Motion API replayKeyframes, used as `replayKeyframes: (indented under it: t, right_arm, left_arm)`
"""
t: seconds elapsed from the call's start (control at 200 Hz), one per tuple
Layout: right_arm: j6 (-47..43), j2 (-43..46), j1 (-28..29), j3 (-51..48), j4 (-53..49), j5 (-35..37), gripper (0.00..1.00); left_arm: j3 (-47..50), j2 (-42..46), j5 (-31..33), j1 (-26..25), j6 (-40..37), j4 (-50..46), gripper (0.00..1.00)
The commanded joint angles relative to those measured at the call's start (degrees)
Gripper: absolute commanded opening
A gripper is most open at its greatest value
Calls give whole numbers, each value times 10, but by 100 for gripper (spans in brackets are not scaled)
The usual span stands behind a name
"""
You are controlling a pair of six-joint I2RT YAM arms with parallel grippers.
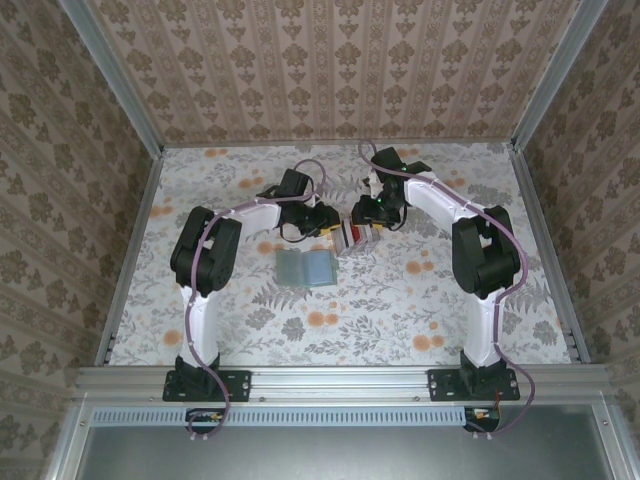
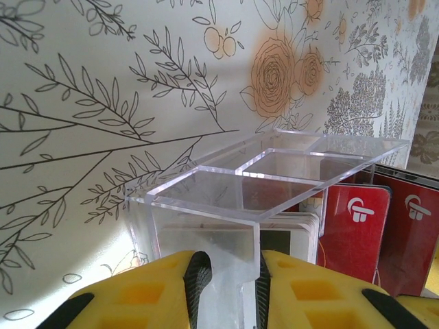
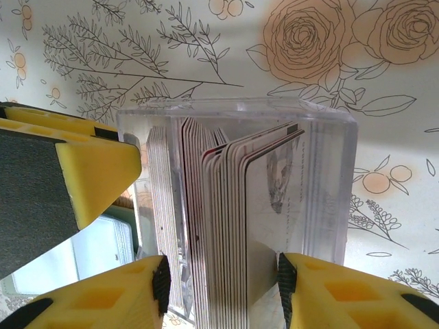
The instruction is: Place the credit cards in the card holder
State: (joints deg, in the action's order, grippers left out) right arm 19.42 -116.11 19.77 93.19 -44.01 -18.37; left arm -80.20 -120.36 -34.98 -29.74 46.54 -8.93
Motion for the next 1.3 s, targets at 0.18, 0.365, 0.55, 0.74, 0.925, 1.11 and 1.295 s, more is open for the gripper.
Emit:
replayKeyframes:
  t: [0.18,0.365,0.55,0.74,0.925,1.11,1.295]
  right_arm:
    - [-8,27,6,12,-34,15,45]
    - [-8,29,6,16,-38,20,43]
    - [-8,34,8,18,-43,29,43]
    - [-5,46,8,22,-43,26,42]
    - [-6,53,9,24,-44,23,42]
    - [-8,42,8,23,-48,34,42]
    - [-16,32,9,23,-61,69,43]
  left_arm:
    - [20,25,2,-9,3,-30,30]
    - [32,28,0,-8,7,-20,29]
    - [29,25,-5,-7,4,-23,29]
    - [23,26,-2,-5,1,-30,30]
    - [25,26,0,-5,1,-29,30]
    - [29,28,-1,-4,1,-29,30]
    - [29,33,2,-3,-1,-32,30]
